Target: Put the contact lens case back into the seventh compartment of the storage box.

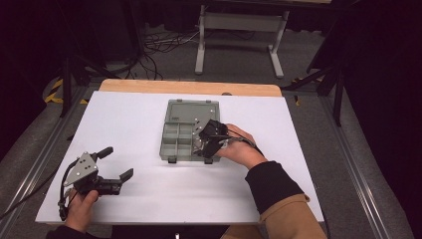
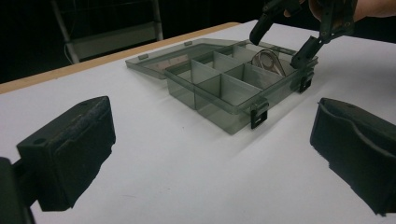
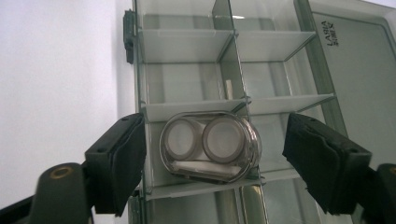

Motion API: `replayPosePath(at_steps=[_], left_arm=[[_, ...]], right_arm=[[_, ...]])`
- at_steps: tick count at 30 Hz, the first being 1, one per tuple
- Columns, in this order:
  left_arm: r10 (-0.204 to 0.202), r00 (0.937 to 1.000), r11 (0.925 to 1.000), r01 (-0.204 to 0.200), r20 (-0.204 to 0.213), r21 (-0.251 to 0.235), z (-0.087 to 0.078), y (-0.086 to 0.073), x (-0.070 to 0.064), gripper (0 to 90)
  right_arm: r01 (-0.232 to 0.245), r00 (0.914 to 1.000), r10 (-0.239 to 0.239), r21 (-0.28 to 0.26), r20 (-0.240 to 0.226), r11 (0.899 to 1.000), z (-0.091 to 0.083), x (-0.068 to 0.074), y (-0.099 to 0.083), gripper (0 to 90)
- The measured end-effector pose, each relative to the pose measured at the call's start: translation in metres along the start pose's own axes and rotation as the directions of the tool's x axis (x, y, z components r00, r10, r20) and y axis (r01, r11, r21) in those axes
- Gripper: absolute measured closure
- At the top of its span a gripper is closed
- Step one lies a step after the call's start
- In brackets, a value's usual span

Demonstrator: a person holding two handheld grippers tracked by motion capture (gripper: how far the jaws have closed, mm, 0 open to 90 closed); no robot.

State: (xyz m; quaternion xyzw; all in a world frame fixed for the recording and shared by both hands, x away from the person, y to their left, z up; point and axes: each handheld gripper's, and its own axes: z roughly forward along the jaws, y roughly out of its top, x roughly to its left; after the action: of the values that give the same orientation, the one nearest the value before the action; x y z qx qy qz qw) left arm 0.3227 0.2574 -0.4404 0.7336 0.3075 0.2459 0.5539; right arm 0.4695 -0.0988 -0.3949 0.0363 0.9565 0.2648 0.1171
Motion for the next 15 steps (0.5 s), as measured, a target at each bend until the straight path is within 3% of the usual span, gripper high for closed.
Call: replayPosePath(at_steps=[15], left_arm=[[-0.001,1.0,1.0,0.001,0.0,0.001,0.0,0.0,0.0,0.9]], right_arm=[[-0.017,0.9976,0.023,-0.09,0.065,0.996,-0.02,0.004,0.003,2.5]])
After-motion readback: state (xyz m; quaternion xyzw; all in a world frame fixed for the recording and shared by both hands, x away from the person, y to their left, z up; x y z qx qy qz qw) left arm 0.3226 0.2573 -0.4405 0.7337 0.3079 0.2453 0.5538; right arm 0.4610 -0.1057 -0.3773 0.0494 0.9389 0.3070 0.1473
